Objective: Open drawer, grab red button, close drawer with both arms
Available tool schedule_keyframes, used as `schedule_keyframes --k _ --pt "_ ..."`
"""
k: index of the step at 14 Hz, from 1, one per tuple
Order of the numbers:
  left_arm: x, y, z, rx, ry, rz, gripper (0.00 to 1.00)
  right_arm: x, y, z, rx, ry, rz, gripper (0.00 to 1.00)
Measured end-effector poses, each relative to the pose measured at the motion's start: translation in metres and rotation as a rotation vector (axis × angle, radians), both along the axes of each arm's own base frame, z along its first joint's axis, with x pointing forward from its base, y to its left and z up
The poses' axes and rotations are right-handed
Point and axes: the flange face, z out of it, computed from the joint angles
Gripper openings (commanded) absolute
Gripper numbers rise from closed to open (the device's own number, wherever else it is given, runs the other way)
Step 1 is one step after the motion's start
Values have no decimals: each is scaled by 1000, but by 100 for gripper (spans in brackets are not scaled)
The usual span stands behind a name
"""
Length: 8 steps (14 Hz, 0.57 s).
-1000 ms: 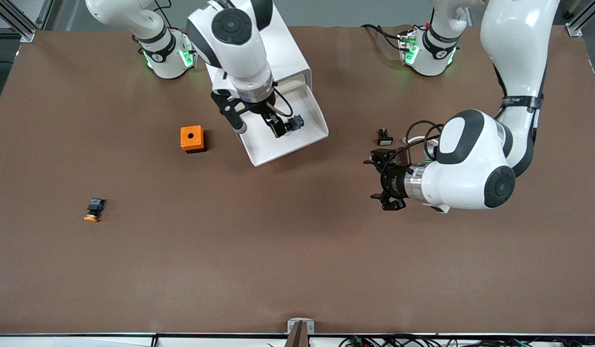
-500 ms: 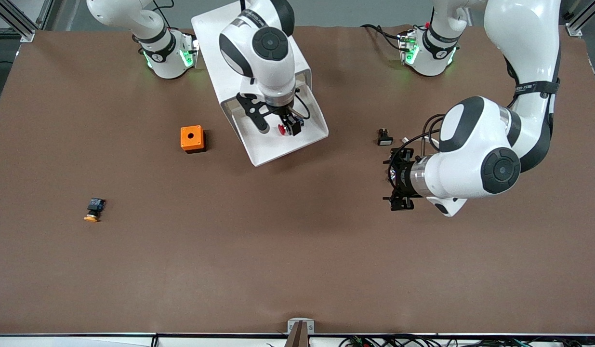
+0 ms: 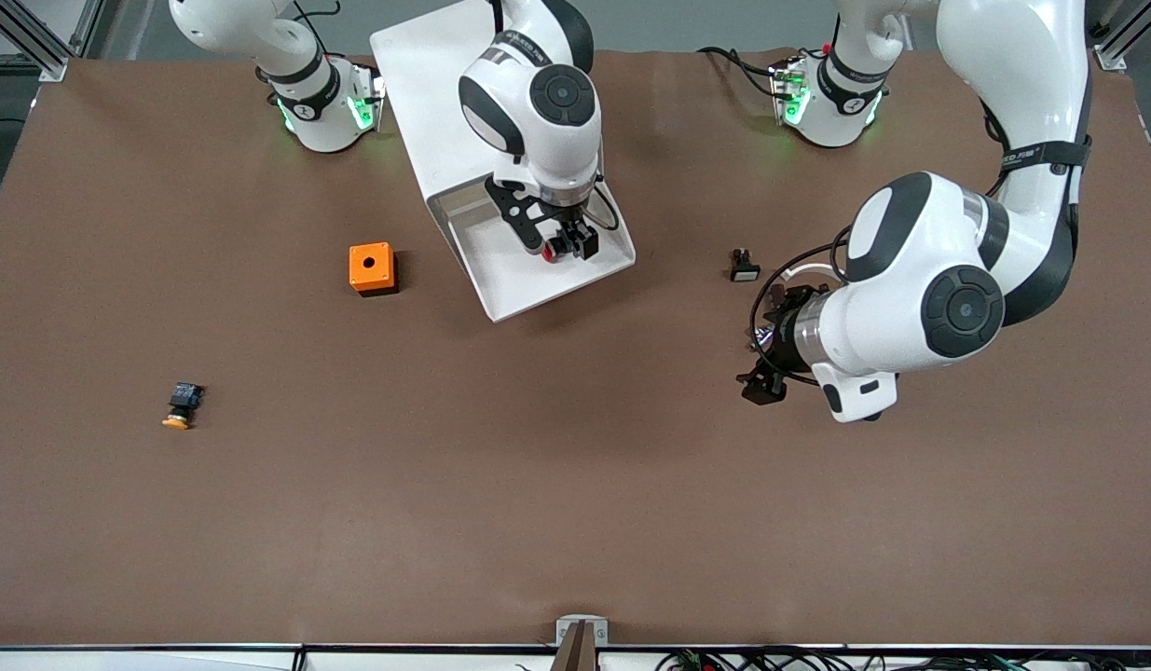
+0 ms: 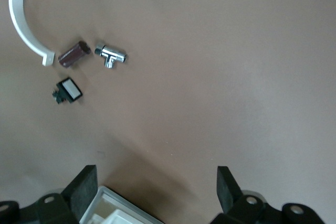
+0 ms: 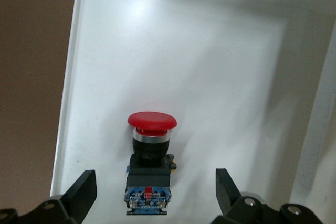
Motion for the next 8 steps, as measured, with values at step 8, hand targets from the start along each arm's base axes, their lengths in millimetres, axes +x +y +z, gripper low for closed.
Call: schedule_keyframes --k 8 --pt "-16 -33 -10 -11 -63 -366 100 5 6 -14 -7 2 -3 100"
